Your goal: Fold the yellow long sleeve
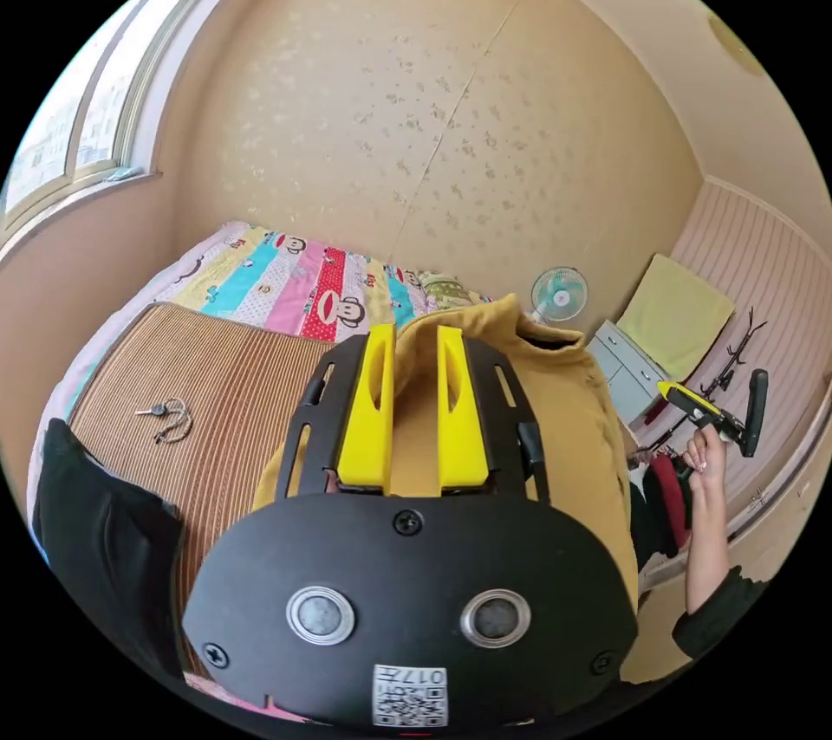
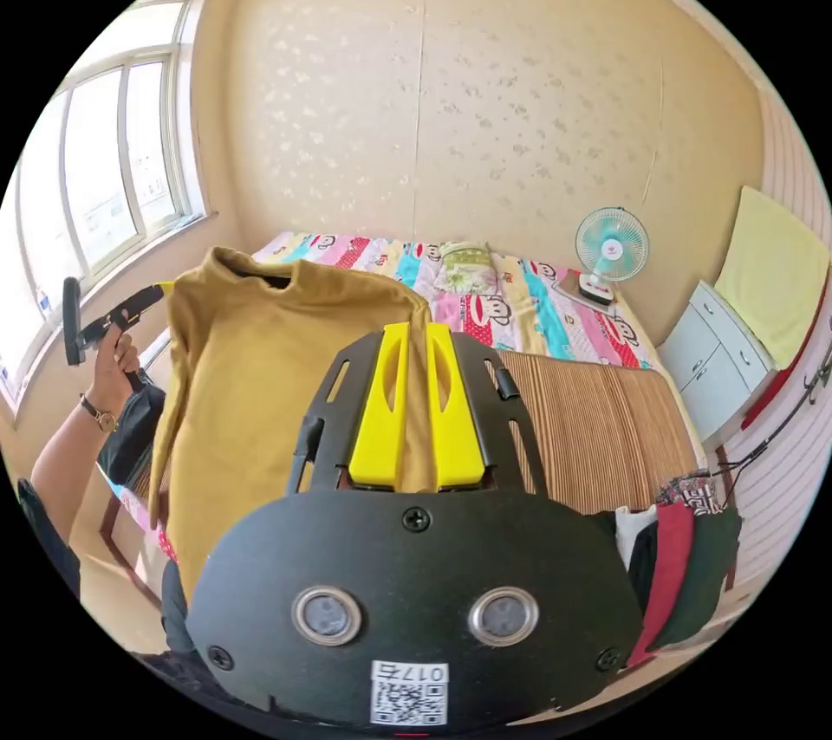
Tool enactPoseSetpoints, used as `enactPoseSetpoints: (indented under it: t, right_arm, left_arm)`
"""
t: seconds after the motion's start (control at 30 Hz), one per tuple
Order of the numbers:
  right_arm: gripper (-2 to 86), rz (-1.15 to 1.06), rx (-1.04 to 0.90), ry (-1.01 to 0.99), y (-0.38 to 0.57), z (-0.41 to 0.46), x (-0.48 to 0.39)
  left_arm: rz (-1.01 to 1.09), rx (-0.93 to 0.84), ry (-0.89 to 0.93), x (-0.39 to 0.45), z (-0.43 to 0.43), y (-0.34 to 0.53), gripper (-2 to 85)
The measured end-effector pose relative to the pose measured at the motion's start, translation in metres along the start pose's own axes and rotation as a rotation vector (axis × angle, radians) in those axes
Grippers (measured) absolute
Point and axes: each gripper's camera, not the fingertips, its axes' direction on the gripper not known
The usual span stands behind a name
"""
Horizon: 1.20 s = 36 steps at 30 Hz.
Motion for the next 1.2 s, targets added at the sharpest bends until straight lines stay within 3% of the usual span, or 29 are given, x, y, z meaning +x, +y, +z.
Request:
enactPoseSetpoints:
  t: [0.13, 0.27, 0.37, 0.5, 0.6, 0.73, 0.93, 1.2]
  right_arm:
    - [5.0, -0.038, -0.254, -0.043, 0.125, 0.088, -0.018]
    - [5.9, -0.027, -0.331, -0.158, 0.226, 0.13, -0.039]
    - [7.4, -0.054, -0.369, -0.135, 0.269, 0.146, -0.063]
    - [10.4, 0.075, -0.54, -0.134, 0.303, 0.176, -0.059]
    - [8.7, 0.1, -0.523, -0.149, 0.321, 0.168, -0.05]
    - [5.1, 0.053, -0.573, -0.161, 0.328, 0.153, -0.031]
    - [3.7, 0.033, -0.581, -0.147, 0.365, 0.098, 0.007]
    - [6.2, 0.249, -0.462, -0.276, 0.41, 0.009, 0.075]
  left_arm:
    - [0.017, -0.101, -0.085, -0.025, 0.021, 0.101, 6.9]
    - [0.0, -0.32, -0.146, -0.057, 0.043, 0.18, 7.6]
    - [-0.017, -0.292, -0.319, -0.078, 0.028, 0.205, 8.2]
    - [-0.2, -0.295, -0.299, -0.134, 0.015, 0.204, 9.1]
    - [-0.347, -0.591, -0.331, -0.18, 0.044, 0.215, 11.0]
    - [-0.21, -0.612, -0.271, -0.173, 0.035, 0.221, 5.0]
    - [-0.2, -0.611, -0.258, -0.159, -0.021, 0.254, 3.4]
    - [-0.256, -0.387, -0.301, -0.149, -0.12, 0.306, 4.1]
